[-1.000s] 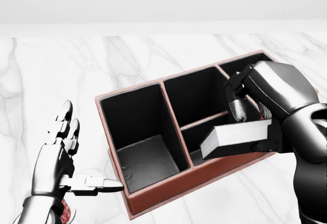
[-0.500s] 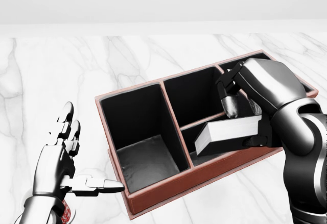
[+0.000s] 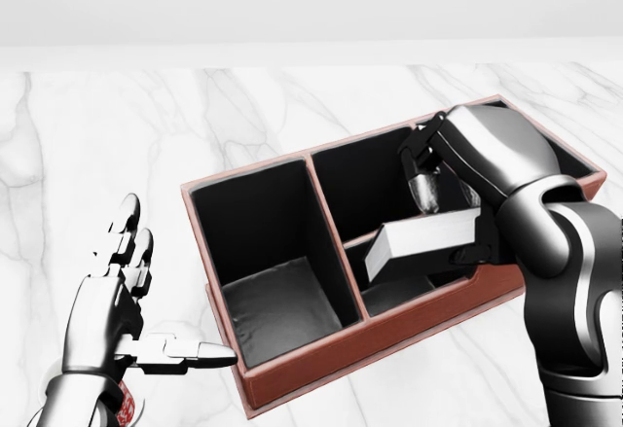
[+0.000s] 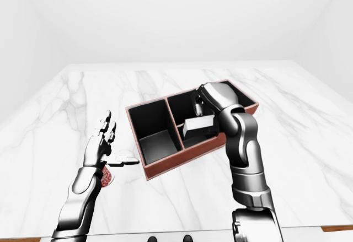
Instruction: Pick up the book and place it in the back compartment of the caddy.
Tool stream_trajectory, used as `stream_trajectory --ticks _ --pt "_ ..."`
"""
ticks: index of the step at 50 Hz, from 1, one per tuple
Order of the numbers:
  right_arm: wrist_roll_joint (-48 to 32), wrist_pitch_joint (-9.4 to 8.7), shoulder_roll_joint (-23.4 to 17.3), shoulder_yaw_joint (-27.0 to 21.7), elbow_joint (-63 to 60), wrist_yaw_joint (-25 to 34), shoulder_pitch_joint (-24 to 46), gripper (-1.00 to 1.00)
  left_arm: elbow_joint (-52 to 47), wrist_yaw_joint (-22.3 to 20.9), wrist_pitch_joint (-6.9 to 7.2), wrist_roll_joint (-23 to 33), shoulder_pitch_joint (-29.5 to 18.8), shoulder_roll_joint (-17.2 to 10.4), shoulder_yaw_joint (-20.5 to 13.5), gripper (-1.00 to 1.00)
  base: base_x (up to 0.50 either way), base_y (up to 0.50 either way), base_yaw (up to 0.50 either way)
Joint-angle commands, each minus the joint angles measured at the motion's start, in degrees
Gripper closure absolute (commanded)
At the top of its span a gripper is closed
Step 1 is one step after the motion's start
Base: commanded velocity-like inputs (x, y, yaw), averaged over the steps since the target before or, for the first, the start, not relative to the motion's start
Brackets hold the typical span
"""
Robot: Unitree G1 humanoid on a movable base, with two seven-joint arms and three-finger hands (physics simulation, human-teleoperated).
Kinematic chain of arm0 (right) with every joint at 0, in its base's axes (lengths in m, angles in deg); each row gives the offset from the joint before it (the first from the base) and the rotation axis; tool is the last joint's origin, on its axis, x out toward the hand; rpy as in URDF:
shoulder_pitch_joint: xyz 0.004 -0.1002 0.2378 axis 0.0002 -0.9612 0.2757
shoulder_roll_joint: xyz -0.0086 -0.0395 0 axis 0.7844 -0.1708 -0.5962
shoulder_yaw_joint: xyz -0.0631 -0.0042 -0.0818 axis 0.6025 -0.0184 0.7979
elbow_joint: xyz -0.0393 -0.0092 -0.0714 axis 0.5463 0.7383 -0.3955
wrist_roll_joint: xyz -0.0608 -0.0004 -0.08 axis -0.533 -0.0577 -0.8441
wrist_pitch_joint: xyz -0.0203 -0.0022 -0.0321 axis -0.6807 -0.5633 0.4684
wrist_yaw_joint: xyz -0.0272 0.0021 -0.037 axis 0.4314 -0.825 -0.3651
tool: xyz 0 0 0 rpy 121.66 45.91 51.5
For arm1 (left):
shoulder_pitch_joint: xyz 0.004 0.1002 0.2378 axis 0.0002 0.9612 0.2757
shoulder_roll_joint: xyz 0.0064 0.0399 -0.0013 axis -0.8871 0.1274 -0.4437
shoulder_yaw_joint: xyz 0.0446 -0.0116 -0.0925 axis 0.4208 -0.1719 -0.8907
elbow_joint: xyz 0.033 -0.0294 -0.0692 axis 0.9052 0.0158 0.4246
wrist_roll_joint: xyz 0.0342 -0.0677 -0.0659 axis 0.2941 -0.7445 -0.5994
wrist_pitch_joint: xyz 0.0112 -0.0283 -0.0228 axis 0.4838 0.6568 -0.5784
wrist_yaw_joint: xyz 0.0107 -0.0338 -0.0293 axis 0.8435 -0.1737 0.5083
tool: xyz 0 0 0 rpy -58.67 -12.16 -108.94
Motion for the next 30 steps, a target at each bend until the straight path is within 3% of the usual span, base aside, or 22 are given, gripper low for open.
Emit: stream_trajectory --ticks 1,15,30 --pt "-0.96 2.19 0.01 -0.14 2.70 -3.11 1.50 1.00 0.01 -0.02 0.00 0.01 0.05 0.01 0.01 -1.00 0.00 0.00 0.00" --pt "-1.68 5.72 -1.18 -0.17 8.96 -7.37 2.91 1.00 1.14 0.09 0.00 0.14 -0.21 0.00 0.05 -1.00 0.00 0.00 0.00" --pt "-2.55 5.73 -0.95 0.36 12.21 -9.22 3.15 1.00 1.06 0.17 0.00 0.24 -0.10 0.04 0.14 -1.00 0.00 0.00 0.00"
